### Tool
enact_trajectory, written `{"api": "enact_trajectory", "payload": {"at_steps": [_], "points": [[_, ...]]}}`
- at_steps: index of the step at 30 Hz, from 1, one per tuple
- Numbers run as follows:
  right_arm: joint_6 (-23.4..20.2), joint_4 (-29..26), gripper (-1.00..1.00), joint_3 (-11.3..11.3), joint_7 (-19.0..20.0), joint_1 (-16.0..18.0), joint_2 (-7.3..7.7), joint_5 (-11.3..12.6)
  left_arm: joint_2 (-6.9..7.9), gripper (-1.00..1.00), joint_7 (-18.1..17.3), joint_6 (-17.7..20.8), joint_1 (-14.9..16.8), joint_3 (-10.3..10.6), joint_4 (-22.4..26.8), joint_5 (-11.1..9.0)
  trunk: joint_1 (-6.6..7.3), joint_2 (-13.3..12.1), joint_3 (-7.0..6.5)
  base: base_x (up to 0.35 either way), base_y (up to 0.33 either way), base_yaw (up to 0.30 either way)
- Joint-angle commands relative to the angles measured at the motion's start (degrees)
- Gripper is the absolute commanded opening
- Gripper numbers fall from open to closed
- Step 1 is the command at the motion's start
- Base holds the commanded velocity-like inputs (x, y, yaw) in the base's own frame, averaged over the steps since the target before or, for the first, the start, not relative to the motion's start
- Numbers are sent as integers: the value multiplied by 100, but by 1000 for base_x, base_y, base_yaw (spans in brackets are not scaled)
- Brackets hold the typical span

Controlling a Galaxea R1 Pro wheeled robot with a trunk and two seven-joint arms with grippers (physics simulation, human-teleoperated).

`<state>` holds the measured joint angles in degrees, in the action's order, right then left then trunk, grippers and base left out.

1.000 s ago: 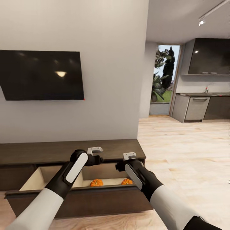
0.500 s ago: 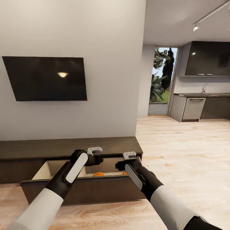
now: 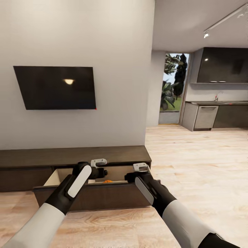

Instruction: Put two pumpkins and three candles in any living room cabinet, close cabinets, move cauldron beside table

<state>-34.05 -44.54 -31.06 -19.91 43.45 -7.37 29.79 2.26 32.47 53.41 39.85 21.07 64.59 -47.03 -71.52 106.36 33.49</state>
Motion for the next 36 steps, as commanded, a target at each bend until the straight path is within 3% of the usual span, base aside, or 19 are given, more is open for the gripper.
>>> {"api": "enact_trajectory", "payload": {"at_steps": [1,9,15,17,20,24,32,36], "points": [[2,-6,100,-17,-58,6,8,62,24,100,59,-16,5,17,5,-67,25,-38,-12,-126,0,0],[50,225,100,-3,-92,4,34,22,131,100,61,-188,5,27,-12,-61,201,-359,-155,-24,0,0],[151,880,100,-5,-107,14,24,10,142,100,59,-414,-11,29,-22,-38,201,-359,-155,-2,0,0],[260,1012,100,-5,-108,19,20,10,141,100,55,-467,-11,29,-24,93,201,-359,-155,0,0,0],[332,1105,100,-9,-109,21,18,9,137,100,46,-556,-12,29,-25,297,201,-359,-155,0,0,0],[374,1156,100,-12,-109,23,17,9,135,100,34,-703,-11,29,-27,409,157,-279,-119,0,0,0],[395,1169,100,-14,-109,23,17,9,132,100,24,-765,-6,36,-147,458,157,-279,-119,0,0,0],[398,1167,100,-14,-109,23,17,9,134,100,17,-785,-1,37,-185,460,69,-118,-48,0,0,0]]}}
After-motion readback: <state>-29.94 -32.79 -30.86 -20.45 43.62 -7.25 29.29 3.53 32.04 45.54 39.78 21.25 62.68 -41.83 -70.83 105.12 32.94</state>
